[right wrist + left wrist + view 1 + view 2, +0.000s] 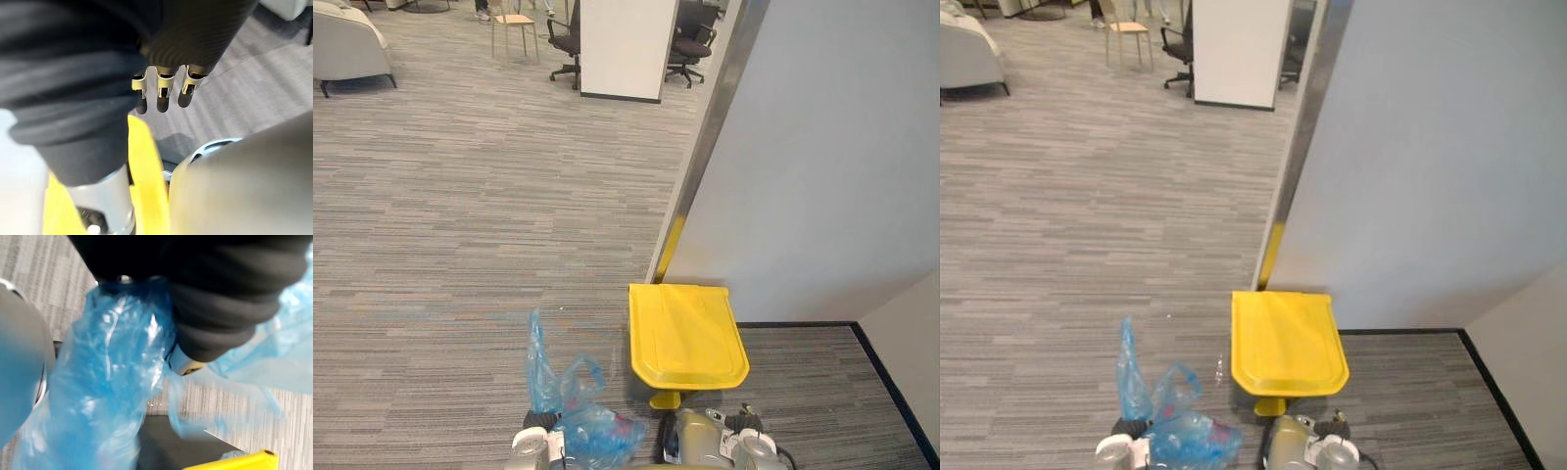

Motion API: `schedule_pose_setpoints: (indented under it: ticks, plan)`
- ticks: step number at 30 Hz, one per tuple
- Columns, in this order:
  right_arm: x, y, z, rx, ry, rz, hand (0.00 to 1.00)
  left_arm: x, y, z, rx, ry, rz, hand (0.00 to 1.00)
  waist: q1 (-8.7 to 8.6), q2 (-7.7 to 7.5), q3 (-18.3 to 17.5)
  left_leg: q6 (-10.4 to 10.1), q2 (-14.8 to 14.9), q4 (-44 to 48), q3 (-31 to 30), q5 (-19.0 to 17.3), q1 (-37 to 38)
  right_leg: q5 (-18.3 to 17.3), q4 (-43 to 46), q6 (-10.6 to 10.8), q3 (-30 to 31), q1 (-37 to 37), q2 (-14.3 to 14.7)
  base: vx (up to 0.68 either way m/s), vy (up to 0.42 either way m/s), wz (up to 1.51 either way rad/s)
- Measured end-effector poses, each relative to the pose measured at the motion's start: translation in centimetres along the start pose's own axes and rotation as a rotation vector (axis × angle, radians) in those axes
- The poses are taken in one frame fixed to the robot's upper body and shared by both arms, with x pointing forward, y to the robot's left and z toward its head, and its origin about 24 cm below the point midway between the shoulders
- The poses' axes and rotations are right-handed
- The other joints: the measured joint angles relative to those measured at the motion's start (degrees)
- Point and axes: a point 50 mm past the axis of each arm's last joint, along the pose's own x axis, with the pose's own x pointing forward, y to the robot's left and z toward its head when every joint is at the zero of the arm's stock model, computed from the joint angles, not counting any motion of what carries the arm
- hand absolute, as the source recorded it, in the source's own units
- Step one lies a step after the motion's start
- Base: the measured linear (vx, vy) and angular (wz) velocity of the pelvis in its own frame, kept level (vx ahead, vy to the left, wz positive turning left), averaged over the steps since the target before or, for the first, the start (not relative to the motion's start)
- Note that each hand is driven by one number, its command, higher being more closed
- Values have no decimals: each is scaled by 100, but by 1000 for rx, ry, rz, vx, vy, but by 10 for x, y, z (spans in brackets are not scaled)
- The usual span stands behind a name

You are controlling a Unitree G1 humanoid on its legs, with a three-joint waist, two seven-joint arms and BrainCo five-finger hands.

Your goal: Gather rubbish on tea table into small bin, then transfer packed bag to large trash can.

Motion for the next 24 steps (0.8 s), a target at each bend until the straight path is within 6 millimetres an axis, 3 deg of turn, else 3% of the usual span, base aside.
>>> schedule_pose_setpoints:
  ticks: [1, 2, 4, 6, 13, 17, 19, 24]
  plan:
    - [0, 2, 2, 1, 0, 5, 0, 2, -6, 9, -5, -17, -14, 100, 84, 53, 138, -140, 30, 172, 16, -115, 31, -221, -13, 87, 45, 70, 49, 453, -189, -35]
    - [3, -3, 17, 21, -49, -24, 0, 1, -16, 12, -15, -23, -37, 100, 119, 241, 258, -154, 143, 197, -28, -85, 7, -476, 139, 48, 10, -2, 175, 337, -133, -22]
    - [4, -9, 15, 28, -38, -40, 0, -1, -28, 13, -28, -20, -66, 100, 19, 278, 286, -98, 146, 171, -262, 10, 53, -786, 501, 5, -5, -33, 167, 269, -108, 17]
    - [1, -9, 3, 44, -6, -42, 0, -2, -30, 11, -24, -18, -80, 100, 57, 285, 235, 47, 152, 93, -361, 111, 277, -1104, 835, -38, -2, 7, 168, 293, -118, 5]
    - [2, -8, 6, 0, -16, -29, 0, 1, -29, 31, -27, -76, -84, 100, 111, 287, 204, 22, 181, 125, -593, 119, 146, -1133, 978, -156, -206, -20, 20, 71, -41, 12]
    - [2, -3, 10, -25, -34, -7, 0, 2, -25, 33, -18, -87, -75, 100, 92, 260, 13, -3, 145, 84, -843, 102, -437, -903, 606, -159, -290, -343, 74, -144, -7, 20]
    - [2, -2, 14, -12, -43, -2, 0, 2, -28, 34, -9, -91, -86, 100, 73, 281, -1, -124, 169, 20, -1041, 28, -613, -855, 608, -137, -372, -461, 71, -139, -38, 36]
    - [-3, 22, 38, -67, -154, 76, 0, 0, -32, 41, 37, -128, -106, 100, 91, 284, -87, -178, 220, 78, -1372, -18, -1139, -796, 637, -134, -455, -830, 80, -114, -91, 26]
